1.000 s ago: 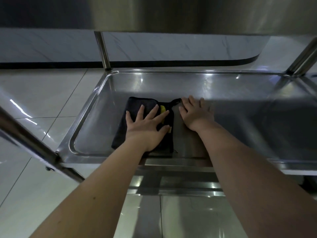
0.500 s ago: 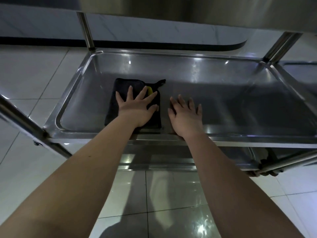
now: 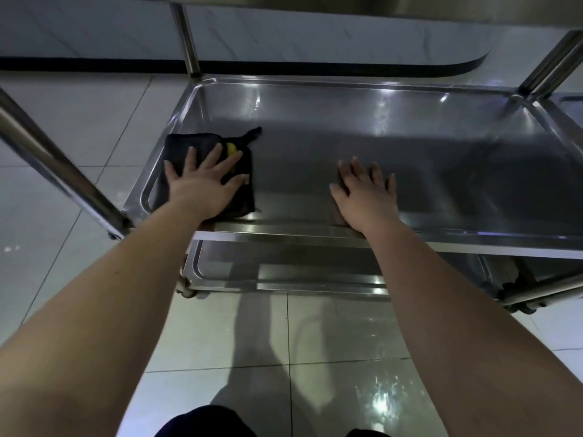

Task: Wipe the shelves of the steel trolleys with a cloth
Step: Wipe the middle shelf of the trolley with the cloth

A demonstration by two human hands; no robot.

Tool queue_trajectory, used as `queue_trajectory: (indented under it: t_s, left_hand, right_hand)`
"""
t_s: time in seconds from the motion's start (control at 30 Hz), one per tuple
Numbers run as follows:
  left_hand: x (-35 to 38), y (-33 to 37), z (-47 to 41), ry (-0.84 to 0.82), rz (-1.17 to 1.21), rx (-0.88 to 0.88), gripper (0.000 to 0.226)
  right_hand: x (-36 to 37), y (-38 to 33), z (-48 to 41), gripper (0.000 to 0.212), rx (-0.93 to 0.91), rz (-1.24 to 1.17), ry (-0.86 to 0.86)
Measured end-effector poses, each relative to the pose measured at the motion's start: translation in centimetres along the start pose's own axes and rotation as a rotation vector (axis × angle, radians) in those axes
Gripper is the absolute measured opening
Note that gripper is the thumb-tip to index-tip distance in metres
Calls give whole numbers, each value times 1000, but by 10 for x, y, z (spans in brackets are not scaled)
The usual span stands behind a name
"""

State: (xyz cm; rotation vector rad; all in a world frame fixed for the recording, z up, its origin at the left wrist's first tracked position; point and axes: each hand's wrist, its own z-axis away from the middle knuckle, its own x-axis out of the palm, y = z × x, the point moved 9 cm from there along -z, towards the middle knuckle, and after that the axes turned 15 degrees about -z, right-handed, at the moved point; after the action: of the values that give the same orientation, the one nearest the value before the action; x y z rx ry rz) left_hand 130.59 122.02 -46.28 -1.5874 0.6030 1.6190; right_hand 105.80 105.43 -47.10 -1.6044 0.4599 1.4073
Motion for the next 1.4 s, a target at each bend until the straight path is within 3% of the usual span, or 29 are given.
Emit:
queue_trajectory:
  t_s: [0.1,0.2,0.37,0.47,0.6,0.73,0.83,0.97,1.17,1.33,1.4]
  left_hand:
    - [7,-22,4,-40,-19,-58,54]
    - [3,3,5,-37,9,-69,54]
    - [-18,143,32,47,1,233,56]
    - [-19,169,46,48,12,278,57]
    - [-6,95,37,47,2,216,63]
    - [21,-35,33,-72,8,-60,65]
    - [28,-51,38,-110,-11,-104,62]
    - [20,-4,45,-141,56,-103,63]
    - [-9,151,68,-52,-4,203,63]
    - [-12,165,70,-14,13,266,62]
    - [-22,158,74,9,176,276,55]
  right_hand:
    - [5,-6,5,65,-38,47,-43]
    - [7,-7,6,64,-58,59,-51]
    - [7,-1,4,56,-24,50,-40]
    - [6,2,4,54,-15,27,-56]
    - [5,2,3,52,-24,11,-55]
    - [7,3,2,51,-15,5,-43]
    - [11,2,1,51,-7,28,-41]
    - [11,4,2,51,4,61,-47]
    - [9,1,7,51,-1,21,-51]
    - [-14,1,12,43,-36,-243,123]
    - [-25,-2,20,38,-77,-353,218]
